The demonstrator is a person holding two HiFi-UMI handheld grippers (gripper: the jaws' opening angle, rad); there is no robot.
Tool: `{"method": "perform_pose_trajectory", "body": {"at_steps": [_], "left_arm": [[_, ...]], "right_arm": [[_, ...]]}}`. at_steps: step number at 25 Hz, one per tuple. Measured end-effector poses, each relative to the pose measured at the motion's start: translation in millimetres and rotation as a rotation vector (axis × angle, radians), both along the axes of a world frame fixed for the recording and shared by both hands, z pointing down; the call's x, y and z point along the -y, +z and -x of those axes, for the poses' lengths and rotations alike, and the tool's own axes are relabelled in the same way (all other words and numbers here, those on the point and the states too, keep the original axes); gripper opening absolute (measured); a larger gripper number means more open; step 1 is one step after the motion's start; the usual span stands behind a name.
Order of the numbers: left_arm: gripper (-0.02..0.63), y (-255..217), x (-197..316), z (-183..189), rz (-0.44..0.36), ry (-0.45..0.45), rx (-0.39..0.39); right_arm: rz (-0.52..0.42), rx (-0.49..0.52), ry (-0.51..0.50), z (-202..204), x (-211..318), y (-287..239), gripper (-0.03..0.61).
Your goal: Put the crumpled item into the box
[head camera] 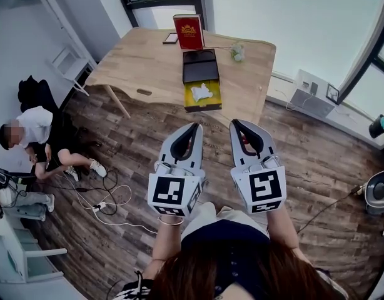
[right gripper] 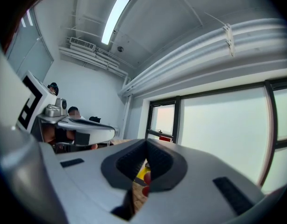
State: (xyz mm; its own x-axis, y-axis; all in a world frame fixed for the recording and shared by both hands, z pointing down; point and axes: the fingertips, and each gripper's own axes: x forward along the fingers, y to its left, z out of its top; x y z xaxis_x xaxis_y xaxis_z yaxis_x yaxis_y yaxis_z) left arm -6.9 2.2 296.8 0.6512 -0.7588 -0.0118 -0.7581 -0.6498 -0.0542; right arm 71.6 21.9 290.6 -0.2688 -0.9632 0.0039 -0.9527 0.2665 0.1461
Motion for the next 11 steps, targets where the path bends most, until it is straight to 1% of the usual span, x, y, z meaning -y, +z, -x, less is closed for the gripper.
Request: {"method": "perform_pose_trajectory", "body": {"at_steps": [5,11], "left_arm": [[0.028,-4.1,-6.1,-15.6,-0.003,-0.001,-0.016],[0.028,-2.8,-12.6,-28.7,-0.006,-0.014,-0.012]], "right_arm": [[0.000,-0.008,-0.009,-11.9,-6.7,-0.3,0.025],[0.004,-0.023,-0.035,-19.9,-13.7,2.1,0.023]]}}
